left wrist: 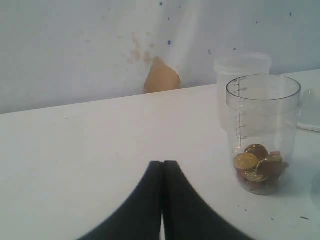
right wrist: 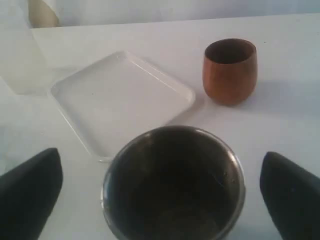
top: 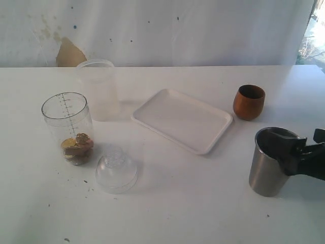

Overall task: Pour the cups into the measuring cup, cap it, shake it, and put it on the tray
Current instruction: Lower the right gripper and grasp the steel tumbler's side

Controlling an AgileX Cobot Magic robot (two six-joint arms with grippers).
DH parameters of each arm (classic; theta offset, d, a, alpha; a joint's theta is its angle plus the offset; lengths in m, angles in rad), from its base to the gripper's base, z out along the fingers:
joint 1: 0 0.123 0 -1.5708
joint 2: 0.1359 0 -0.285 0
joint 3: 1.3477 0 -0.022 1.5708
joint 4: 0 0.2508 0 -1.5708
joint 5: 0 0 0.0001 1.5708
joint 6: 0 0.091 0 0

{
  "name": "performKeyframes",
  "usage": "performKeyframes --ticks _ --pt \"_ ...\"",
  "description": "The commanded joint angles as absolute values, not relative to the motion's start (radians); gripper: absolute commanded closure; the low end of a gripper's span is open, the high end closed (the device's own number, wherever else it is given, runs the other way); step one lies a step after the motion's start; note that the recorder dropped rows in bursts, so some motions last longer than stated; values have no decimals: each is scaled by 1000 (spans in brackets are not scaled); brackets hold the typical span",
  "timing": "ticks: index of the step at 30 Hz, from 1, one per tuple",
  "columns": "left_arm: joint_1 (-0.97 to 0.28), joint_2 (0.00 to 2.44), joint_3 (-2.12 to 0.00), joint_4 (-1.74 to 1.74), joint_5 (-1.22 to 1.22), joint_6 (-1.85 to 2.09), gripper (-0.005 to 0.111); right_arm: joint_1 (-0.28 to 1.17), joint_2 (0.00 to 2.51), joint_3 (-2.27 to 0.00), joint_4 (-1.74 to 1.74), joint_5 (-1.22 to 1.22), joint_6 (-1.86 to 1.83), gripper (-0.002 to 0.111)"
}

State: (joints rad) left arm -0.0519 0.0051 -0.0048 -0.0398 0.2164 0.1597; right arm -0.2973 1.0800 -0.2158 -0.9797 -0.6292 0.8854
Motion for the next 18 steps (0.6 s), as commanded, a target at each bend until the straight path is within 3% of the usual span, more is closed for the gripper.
performKeyframes --ticks 1,18 --pt "-52 0 0 -40 203 158 107 -300 1075 -180 -882 -635 775 5" --pt "-52 0 0 -40 203 158 107 -298 1171 -126 -838 -782 623 5"
